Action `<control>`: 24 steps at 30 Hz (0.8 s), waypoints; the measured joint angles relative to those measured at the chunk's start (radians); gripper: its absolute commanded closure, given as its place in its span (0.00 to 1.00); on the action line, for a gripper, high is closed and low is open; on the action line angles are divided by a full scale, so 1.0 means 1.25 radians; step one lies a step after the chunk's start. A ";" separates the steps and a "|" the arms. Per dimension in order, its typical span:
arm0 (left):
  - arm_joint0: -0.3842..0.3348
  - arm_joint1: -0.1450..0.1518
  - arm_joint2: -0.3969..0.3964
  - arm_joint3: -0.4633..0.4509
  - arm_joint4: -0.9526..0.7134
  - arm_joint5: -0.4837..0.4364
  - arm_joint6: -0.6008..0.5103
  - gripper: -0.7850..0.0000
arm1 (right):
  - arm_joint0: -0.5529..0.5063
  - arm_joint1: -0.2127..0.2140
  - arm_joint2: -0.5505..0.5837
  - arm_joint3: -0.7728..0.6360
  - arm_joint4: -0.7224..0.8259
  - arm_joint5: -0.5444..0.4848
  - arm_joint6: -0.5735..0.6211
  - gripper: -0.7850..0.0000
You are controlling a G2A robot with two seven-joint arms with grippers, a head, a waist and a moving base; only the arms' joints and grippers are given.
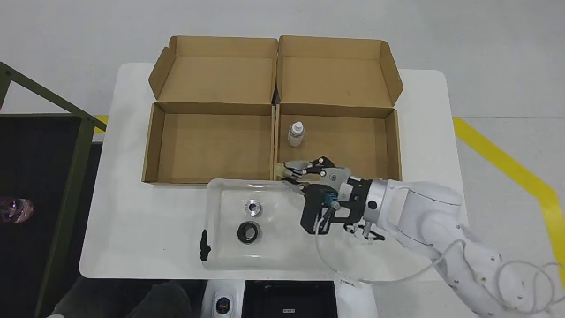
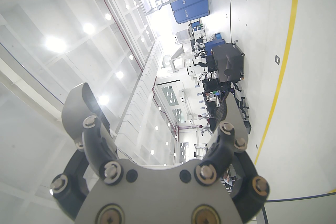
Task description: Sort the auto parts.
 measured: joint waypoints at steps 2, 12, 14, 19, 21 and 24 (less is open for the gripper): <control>0.000 0.000 0.000 0.000 0.000 0.000 0.000 0.00 | -0.002 0.000 0.012 0.008 0.016 0.002 0.004 1.00; 0.000 0.000 0.000 0.000 0.000 0.000 0.000 0.00 | 0.001 0.002 0.068 0.052 0.104 -0.019 0.057 1.00; 0.000 0.000 0.000 0.000 0.000 0.000 0.000 0.00 | 0.007 0.001 0.073 0.065 0.119 -0.025 0.069 1.00; 0.000 0.000 0.000 0.000 0.000 0.000 0.000 0.00 | 0.032 -0.001 0.070 0.107 0.148 -0.055 0.108 1.00; 0.000 0.000 0.000 0.000 0.000 0.000 0.000 0.00 | 0.047 -0.002 0.062 0.120 0.151 -0.074 0.124 1.00; 0.000 0.000 0.000 0.000 0.000 0.000 0.000 0.00 | 0.076 -0.006 0.045 0.144 0.151 -0.094 0.155 1.00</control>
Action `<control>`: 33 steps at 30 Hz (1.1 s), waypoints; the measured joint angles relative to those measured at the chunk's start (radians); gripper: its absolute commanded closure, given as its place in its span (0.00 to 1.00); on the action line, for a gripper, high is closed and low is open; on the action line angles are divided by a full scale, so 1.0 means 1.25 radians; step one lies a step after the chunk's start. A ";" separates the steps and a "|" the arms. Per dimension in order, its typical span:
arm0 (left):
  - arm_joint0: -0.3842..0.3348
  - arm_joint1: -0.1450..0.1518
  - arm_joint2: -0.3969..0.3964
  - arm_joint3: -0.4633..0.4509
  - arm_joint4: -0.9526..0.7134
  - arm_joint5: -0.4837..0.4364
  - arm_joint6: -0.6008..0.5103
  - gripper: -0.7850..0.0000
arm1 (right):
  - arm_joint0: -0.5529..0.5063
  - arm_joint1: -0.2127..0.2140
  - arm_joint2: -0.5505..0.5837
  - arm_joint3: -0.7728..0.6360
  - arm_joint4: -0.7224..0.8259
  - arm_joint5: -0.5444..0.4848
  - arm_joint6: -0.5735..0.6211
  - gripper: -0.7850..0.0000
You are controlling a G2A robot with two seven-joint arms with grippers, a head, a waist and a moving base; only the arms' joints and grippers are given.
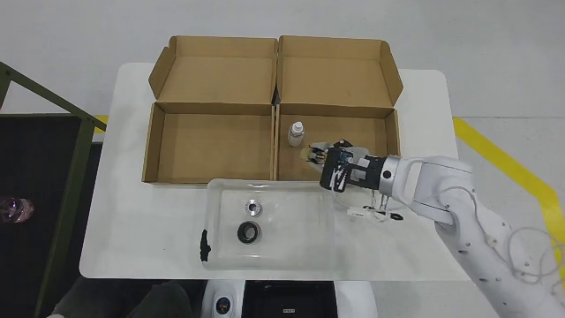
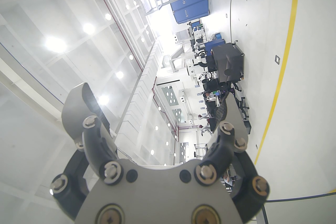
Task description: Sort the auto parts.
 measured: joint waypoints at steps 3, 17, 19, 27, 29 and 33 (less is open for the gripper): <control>0.000 0.000 0.000 0.000 0.000 0.000 0.000 0.00 | 0.031 -0.005 -0.020 0.031 0.006 -0.008 0.032 1.00; 0.000 0.000 0.000 0.000 0.000 0.000 0.000 0.00 | 0.162 -0.030 -0.106 0.153 0.034 -0.033 0.192 1.00; 0.000 0.000 0.000 0.000 0.000 0.000 0.000 0.00 | 0.182 -0.035 -0.123 0.173 0.036 -0.033 0.214 1.00; 0.000 0.000 0.000 0.000 0.000 0.000 0.000 0.00 | 0.252 -0.059 -0.194 0.244 0.028 -0.021 0.273 1.00; 0.000 0.000 0.000 0.000 0.000 0.000 0.000 0.00 | 0.267 -0.066 -0.212 0.262 0.029 -0.017 0.281 1.00; 0.000 0.000 0.000 0.000 0.000 0.000 0.000 0.00 | 0.289 -0.077 -0.238 0.289 0.022 -0.007 0.298 0.96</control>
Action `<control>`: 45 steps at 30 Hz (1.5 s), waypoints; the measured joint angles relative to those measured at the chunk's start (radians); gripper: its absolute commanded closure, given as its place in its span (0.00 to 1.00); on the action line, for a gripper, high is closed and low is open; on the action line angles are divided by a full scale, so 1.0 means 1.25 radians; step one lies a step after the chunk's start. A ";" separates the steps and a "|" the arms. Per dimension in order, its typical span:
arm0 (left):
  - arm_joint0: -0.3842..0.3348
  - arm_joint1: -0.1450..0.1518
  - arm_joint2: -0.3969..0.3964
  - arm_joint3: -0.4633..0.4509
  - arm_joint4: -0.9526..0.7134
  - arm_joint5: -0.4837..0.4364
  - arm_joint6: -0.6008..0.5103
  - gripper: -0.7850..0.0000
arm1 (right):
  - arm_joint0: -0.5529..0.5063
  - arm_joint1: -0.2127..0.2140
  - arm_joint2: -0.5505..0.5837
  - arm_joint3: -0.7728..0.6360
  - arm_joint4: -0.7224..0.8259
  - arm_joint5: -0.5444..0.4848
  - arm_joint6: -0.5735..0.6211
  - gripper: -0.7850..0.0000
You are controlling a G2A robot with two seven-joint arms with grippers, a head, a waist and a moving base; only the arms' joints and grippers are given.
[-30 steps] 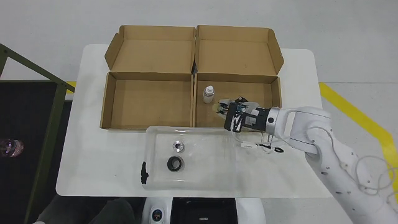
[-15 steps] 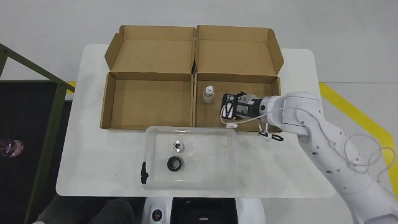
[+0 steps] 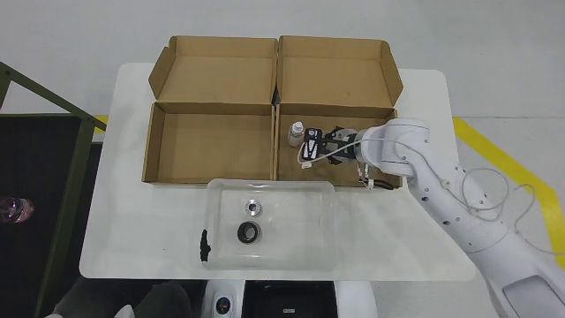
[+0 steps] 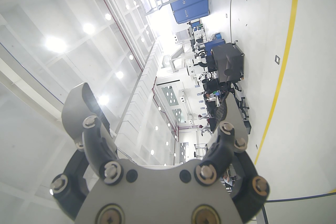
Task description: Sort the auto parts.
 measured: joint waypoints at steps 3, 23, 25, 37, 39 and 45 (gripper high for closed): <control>0.000 0.000 0.000 0.000 0.000 0.000 0.000 0.00 | 0.011 -0.007 -0.015 0.015 -0.006 0.006 0.008 0.98; 0.000 0.000 0.000 0.000 0.000 0.000 0.000 0.00 | 0.034 -0.035 -0.055 0.070 -0.015 0.031 -0.006 0.67; 0.000 0.000 0.000 0.000 0.000 0.000 0.000 0.00 | 0.031 -0.034 -0.046 0.063 -0.012 0.031 -0.008 0.66; 0.000 0.000 0.000 0.000 0.000 0.000 0.000 0.00 | -0.063 0.002 0.074 -0.062 0.038 0.009 -0.045 0.65; 0.000 0.000 0.000 0.000 0.000 0.000 0.000 0.00 | -0.086 0.009 0.097 -0.088 0.049 0.000 -0.054 0.64; 0.000 0.000 0.000 0.000 0.000 0.000 0.000 0.00 | -0.169 0.028 0.160 -0.178 0.087 -0.026 -0.105 0.62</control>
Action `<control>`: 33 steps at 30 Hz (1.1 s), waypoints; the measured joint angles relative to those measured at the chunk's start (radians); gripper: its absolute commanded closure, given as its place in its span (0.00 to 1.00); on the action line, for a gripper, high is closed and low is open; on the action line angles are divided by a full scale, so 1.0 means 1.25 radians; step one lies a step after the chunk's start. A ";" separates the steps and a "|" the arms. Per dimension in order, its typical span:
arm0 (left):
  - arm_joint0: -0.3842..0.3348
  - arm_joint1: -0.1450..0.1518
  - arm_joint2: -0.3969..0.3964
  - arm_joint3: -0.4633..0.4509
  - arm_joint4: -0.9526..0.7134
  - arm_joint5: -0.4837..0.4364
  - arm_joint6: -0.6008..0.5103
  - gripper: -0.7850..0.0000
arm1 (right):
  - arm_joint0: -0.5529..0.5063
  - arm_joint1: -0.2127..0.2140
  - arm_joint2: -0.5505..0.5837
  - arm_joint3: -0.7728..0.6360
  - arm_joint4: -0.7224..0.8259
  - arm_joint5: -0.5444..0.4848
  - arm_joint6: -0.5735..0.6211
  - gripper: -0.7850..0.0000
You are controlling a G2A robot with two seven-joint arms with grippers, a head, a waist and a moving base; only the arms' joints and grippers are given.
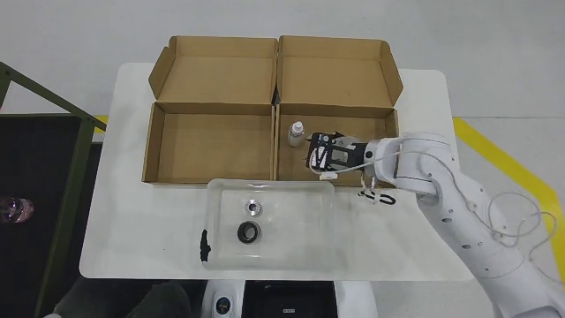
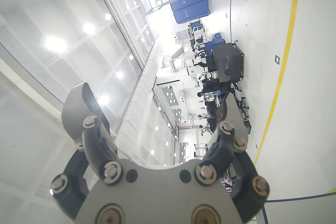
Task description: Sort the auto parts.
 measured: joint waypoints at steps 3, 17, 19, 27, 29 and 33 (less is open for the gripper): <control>0.000 0.000 0.000 0.000 0.000 0.000 0.000 0.00 | -0.033 0.007 0.017 -0.036 0.027 -0.042 -0.033 0.60; 0.000 0.000 0.000 0.000 0.000 0.000 0.000 0.00 | -0.121 0.007 -0.033 -0.151 -0.016 -0.028 -0.113 0.60; 0.000 0.000 0.000 0.000 0.000 0.000 0.000 0.00 | -0.126 0.002 -0.064 -0.154 -0.036 -0.017 -0.121 0.60; 0.000 0.000 0.000 0.000 0.000 0.000 0.000 0.00 | -0.123 -0.021 -0.167 -0.136 -0.114 0.036 -0.151 0.60; 0.000 0.000 0.000 0.000 0.000 0.000 0.000 0.00 | -0.115 -0.027 -0.187 -0.125 -0.133 0.050 -0.155 0.61; 0.000 0.000 0.000 0.000 0.000 0.000 0.000 0.00 | -0.093 -0.039 -0.212 -0.100 -0.154 0.074 -0.159 0.61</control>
